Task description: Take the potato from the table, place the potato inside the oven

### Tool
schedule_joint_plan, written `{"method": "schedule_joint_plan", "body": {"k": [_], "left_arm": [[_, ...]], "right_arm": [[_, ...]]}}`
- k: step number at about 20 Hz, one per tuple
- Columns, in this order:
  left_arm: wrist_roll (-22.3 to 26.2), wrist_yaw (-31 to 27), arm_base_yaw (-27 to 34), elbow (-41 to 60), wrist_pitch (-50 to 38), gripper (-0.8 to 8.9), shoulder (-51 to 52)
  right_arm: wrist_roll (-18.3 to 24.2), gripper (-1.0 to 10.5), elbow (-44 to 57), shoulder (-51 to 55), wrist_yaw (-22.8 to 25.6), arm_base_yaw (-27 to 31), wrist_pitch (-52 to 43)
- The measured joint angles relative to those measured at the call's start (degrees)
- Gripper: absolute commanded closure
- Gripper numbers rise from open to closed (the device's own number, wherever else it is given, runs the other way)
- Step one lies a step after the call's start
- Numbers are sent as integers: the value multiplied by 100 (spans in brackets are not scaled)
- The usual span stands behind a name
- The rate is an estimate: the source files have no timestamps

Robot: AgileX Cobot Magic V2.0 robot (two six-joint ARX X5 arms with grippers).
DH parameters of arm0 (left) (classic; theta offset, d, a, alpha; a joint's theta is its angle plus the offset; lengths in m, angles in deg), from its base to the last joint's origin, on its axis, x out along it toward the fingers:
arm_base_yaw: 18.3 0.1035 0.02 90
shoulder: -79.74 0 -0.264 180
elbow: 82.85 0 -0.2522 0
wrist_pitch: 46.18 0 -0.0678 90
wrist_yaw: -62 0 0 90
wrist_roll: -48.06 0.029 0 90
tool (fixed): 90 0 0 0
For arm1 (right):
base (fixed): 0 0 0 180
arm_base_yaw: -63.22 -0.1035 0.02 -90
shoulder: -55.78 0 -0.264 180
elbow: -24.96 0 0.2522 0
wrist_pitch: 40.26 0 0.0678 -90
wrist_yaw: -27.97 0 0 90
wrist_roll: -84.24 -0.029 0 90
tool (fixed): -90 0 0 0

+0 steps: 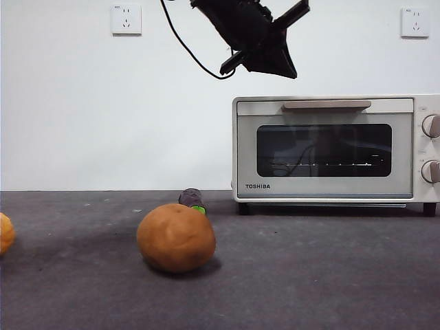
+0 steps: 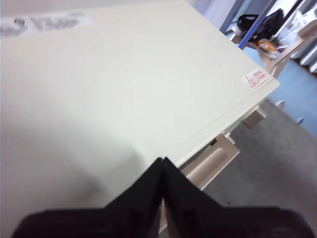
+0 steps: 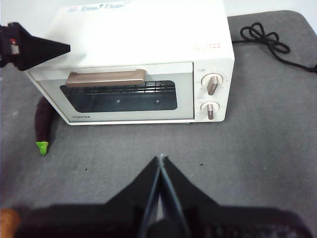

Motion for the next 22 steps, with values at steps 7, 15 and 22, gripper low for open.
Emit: {"method": "schedule_joint_plan", "body": {"k": [7, 15, 22], "left_arm": [[413, -326, -234, 0, 4, 819, -42], [575, -393, -275, -2, 11, 819, -271], [612, -481, -278, -31, 72, 819, -365]], "right_arm": [[0, 946, 0, -101, -7, 0, 11], [-15, 946, 0, -125, -138, 0, 13], [-17, 946, 0, -125, -138, 0, 28]]}}
